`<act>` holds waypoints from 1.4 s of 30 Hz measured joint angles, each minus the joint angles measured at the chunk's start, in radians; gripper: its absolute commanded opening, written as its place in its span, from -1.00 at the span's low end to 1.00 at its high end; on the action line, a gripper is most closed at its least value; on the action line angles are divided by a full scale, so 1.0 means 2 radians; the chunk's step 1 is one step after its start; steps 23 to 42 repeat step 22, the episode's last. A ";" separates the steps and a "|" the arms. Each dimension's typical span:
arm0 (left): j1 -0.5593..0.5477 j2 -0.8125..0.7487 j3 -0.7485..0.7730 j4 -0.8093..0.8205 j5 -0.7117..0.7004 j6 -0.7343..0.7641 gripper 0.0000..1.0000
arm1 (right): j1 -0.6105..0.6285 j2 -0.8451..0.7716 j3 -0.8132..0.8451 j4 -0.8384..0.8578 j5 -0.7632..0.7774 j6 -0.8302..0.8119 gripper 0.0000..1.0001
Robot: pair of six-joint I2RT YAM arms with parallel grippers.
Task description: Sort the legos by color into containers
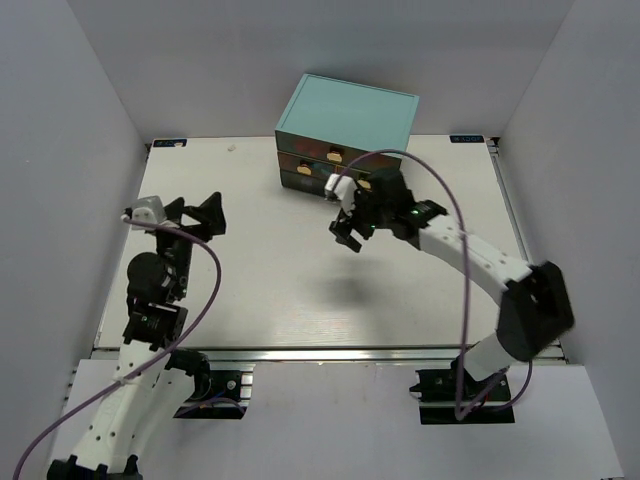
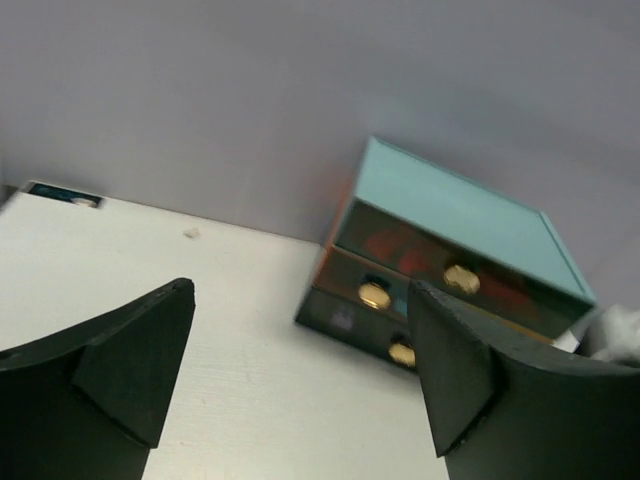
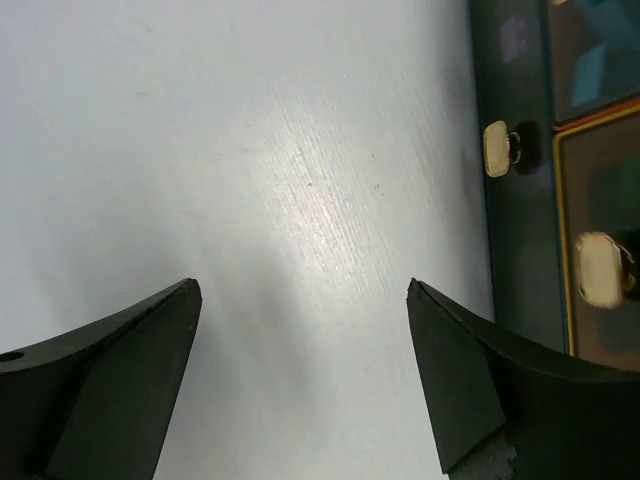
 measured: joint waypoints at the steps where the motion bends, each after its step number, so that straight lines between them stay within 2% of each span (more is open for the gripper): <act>1: 0.000 0.014 0.000 0.003 0.022 0.002 0.96 | -0.005 -0.039 -0.020 0.004 -0.020 0.016 0.79; 5: 0.000 0.089 0.003 0.012 0.112 -0.003 0.96 | -0.031 -0.153 -0.083 0.022 -0.038 0.079 0.78; 9: 0.000 0.198 0.043 -0.018 0.177 -0.014 0.96 | -0.044 -0.214 -0.111 0.018 0.019 0.122 0.79; 12: 0.000 0.292 0.092 -0.048 0.223 -0.021 0.96 | -0.044 -0.275 -0.159 0.020 0.058 0.135 0.78; 15: 0.000 0.348 0.108 -0.067 0.254 -0.024 0.96 | -0.044 -0.343 -0.222 0.021 0.081 0.144 0.78; 22: 0.000 0.352 0.095 -0.088 0.283 -0.017 0.96 | -0.068 -0.426 -0.297 0.042 0.111 0.179 0.78; 42: 0.000 0.352 0.095 -0.088 0.283 -0.017 0.96 | -0.068 -0.426 -0.297 0.042 0.111 0.179 0.78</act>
